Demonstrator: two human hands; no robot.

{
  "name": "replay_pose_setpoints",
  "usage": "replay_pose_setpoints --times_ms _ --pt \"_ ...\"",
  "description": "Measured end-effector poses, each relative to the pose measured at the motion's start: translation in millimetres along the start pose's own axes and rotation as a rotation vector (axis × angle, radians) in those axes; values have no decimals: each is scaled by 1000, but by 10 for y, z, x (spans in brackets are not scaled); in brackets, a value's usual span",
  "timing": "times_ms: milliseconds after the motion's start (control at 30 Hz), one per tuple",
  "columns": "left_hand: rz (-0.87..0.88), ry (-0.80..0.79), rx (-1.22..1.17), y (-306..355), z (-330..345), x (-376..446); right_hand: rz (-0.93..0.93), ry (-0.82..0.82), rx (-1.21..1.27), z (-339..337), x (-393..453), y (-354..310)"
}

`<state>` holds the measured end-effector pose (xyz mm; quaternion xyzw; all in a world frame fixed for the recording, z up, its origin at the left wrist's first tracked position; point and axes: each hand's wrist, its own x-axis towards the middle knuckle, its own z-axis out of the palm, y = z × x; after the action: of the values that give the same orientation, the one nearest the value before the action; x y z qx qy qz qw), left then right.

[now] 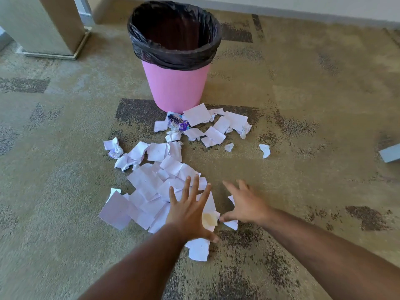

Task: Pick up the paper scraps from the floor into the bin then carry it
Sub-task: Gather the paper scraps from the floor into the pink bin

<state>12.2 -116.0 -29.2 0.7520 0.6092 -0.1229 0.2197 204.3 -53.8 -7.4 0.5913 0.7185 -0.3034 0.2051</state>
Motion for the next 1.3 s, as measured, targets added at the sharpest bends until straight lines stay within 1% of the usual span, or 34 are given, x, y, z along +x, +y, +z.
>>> replay_pose_setpoints --times_ms 100,200,300,400,600,667,767,900,1000,1100,1167,1300 --pt "-48 -31 70 36 139 -47 23 -1 -156 203 -47 49" --pt "-103 -74 127 -16 240 -97 -2 30 -280 316 -69 27" --pt "-143 -107 105 -53 318 -141 -23 61 -295 377 -70 -16" --pt "-160 -106 44 -79 342 -126 -52 102 -270 429 -48 -47" --pt "-154 -90 55 -148 268 -41 -98 171 -115 481 -12 -73" --pt "-165 -59 66 -185 241 -26 -112 184 -61 503 -11 -102" --pt "-229 -11 66 -279 229 2 -111 165 95 552 -7 -152" --pt "-341 7 -12 -442 213 23 -115 122 342 532 -15 -222" --pt "-345 -11 -75 -496 198 39 -127 73 483 512 -14 -310" --pt "-327 -1 -125 -490 199 60 -88 74 538 563 36 -378" --pt "-322 23 -168 -475 179 74 -79 102 546 580 61 -422" --pt "-273 144 -221 -431 145 106 -87 123 540 560 99 -525"
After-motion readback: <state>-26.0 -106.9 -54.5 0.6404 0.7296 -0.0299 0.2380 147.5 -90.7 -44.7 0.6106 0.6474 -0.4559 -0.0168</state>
